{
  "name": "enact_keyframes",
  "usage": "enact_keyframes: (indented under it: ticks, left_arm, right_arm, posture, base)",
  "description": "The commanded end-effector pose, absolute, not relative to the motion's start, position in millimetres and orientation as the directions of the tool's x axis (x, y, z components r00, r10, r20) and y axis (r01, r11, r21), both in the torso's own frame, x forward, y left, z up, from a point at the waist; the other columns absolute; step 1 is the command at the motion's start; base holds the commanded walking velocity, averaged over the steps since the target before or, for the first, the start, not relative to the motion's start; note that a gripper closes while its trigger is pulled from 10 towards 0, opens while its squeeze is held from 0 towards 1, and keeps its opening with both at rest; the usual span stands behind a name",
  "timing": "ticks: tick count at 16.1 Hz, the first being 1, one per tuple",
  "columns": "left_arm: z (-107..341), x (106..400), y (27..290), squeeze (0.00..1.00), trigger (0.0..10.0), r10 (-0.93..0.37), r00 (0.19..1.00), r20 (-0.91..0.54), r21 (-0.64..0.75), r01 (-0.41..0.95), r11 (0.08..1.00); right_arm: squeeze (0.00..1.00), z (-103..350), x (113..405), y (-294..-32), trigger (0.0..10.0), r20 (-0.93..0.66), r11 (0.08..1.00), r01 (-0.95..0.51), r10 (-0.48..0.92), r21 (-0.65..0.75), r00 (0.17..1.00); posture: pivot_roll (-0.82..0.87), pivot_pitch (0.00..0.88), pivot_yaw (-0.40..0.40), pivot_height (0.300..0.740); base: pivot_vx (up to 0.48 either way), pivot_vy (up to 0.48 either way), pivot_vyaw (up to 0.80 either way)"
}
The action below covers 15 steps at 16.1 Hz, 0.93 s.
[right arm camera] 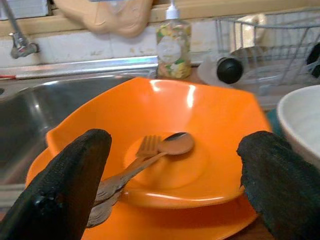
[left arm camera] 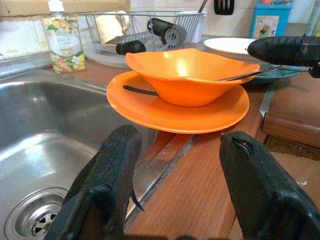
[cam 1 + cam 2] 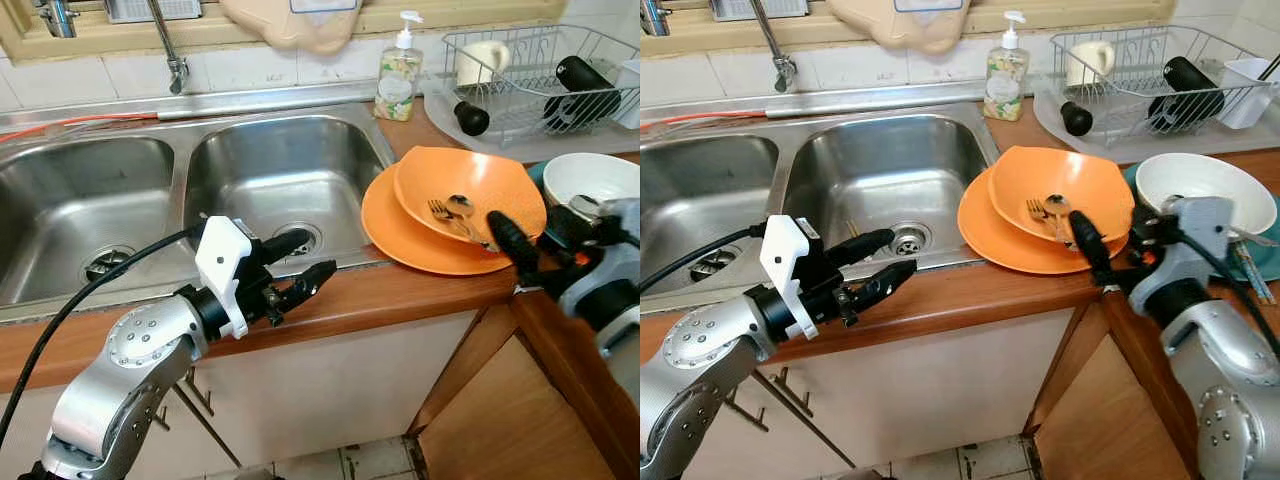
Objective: Kitchen organization
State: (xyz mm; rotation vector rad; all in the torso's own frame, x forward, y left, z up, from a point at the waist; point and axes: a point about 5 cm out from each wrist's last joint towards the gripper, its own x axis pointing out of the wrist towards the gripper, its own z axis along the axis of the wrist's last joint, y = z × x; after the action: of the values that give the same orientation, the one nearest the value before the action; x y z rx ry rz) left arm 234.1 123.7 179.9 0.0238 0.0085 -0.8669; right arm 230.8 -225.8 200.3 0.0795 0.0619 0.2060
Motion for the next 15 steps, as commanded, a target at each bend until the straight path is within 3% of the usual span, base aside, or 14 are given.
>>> enact_keyframes:
  ticks: [1,6,12,15]
  left_arm:
    - [182,232,124,0.0,10.0,-0.761,0.649,-0.022,0.033,0.761,0.648]
    - [182,233,122,0.0,10.0,-0.765,0.644,-0.025,0.037,0.765,0.643]
    - [185,238,122,0.0,10.0,-0.766,0.643,-0.016,0.052,0.766,0.641]
    - [185,237,123,0.0,10.0,-0.767,0.641,-0.02,0.055,0.767,0.639]
  right_arm:
    - [0.0,203,229,-221,10.0,-0.043,0.967,-0.245,0.248,0.07,0.968]
    - [0.0,197,230,-215,10.0,-0.075,0.964,-0.262,0.265,0.045,0.961]
    - [0.0,213,238,-187,10.0,0.02,0.933,-0.354,0.353,0.068,0.935]
    - [0.0,222,240,-201,10.0,0.071,0.952,-0.289,0.283,0.106,0.957]
  posture:
    - [-0.14,0.0,0.04,0.74]
    - [-0.14,0.0,0.049,0.74]
    - [-0.14,0.0,0.057,0.74]
    - [-0.14,0.0,0.061,0.74]
  base:
    - [0.0,0.0,0.0]
    - [0.0,0.0,0.0]
    - [0.0,0.0,0.0]
    - [0.0,0.0,0.0]
